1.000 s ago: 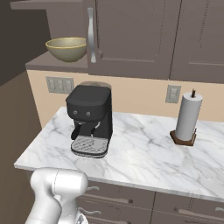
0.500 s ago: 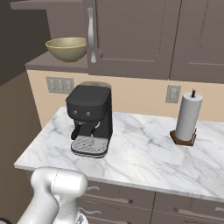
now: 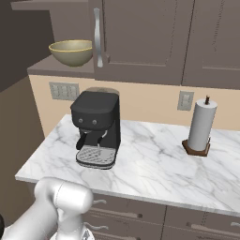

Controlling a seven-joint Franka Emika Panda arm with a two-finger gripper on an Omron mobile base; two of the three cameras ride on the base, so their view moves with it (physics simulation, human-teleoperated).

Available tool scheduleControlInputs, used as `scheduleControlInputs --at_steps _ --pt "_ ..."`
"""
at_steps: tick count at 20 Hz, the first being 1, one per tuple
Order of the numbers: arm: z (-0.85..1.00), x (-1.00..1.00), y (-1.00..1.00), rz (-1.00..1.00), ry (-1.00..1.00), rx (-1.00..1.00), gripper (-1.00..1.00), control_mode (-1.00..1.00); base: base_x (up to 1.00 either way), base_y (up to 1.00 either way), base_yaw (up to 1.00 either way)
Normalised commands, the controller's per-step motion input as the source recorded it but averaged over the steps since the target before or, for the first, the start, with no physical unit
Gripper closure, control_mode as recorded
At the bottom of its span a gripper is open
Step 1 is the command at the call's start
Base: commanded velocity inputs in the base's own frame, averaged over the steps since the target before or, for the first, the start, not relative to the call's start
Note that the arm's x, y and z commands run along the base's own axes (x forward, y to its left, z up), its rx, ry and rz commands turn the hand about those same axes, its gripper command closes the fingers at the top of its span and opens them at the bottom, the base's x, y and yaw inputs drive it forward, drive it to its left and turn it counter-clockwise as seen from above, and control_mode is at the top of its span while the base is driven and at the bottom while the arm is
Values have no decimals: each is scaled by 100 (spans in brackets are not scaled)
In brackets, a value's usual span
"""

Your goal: Open the cabinet. Pick the bowls from the counter and place them in the cabinet. Then close the cabinet.

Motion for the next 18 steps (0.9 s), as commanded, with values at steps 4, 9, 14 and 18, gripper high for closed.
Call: scheduleControlInputs --at_steps 4,9,14,18 --pt "0 -4 35 -22 8 13 -100 -100 0 0 0" --pt "-5 -49 6 -44 1 39 -100 -100 0 0 0" --pt "-13 -74 43 -56 -6 24 -100 -100 0 0 0" --pt "-8 -49 29 -64 0 26 -100 -100 0 0 0"
